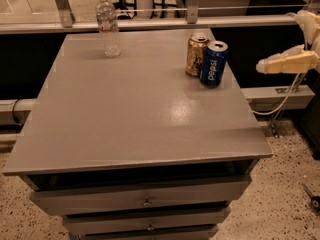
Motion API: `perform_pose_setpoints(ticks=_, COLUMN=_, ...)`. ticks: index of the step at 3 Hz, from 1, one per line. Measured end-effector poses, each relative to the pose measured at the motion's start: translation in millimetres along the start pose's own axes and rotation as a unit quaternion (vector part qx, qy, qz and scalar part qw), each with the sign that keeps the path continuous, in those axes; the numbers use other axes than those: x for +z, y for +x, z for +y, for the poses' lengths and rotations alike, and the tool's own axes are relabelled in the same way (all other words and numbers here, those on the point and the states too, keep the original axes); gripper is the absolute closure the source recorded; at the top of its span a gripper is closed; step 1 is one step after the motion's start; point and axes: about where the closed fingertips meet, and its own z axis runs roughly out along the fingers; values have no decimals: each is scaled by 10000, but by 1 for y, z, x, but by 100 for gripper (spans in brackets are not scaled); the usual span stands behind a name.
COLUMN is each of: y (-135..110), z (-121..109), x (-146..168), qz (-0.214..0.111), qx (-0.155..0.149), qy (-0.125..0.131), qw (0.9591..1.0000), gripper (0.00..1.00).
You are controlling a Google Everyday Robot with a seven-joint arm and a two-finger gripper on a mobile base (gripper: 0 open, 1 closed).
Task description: Move pepsi can near orange can
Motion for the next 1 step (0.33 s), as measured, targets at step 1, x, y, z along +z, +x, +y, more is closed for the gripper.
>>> perform_pose_setpoints(ticks=1, y=5, z=4, x=10, qz=-7, qx=50, qy=-20, qw=10000, gripper=0)
